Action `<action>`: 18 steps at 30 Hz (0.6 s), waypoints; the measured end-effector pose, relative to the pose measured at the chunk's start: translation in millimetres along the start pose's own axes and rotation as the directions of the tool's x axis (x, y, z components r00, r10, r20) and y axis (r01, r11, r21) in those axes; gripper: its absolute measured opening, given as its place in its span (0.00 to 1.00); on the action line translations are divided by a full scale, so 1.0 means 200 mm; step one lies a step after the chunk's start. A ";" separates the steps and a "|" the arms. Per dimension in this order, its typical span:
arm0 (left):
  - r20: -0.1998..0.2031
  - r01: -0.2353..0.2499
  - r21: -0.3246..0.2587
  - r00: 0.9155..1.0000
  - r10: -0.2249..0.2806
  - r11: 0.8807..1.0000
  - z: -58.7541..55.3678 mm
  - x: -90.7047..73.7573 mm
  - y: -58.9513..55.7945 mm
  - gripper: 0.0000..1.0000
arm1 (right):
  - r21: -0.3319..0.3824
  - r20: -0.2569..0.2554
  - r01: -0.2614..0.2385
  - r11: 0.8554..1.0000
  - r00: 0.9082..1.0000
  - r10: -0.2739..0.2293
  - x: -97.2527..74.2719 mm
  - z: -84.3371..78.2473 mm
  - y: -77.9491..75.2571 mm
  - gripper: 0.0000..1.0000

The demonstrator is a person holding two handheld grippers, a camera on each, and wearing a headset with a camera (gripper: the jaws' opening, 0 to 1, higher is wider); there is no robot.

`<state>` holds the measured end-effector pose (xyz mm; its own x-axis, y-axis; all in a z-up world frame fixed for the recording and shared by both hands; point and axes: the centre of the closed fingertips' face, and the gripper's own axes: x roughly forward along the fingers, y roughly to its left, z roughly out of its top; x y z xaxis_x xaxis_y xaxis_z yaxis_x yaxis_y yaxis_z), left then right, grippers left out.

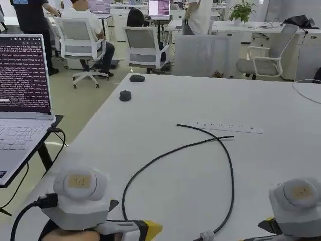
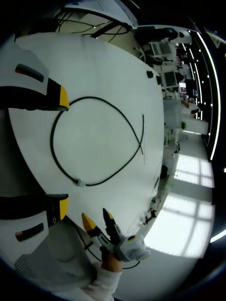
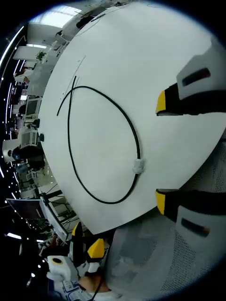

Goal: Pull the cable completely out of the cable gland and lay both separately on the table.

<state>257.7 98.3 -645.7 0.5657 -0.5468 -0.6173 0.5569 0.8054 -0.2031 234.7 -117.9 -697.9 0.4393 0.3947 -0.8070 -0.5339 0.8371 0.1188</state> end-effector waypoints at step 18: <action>0.003 -0.001 -0.007 1.000 0.001 1.000 0.00 0.00 0.01 0.66 | -0.004 -0.014 0.004 1.000 1.000 -0.004 0.00 -0.01 -0.01 0.65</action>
<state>258.1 99.8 -645.4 0.5680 -0.5468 -0.6152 0.5523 0.8073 -0.2076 234.2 -119.4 -700.0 0.4315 0.3863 -0.8152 -0.5352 0.8371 0.1134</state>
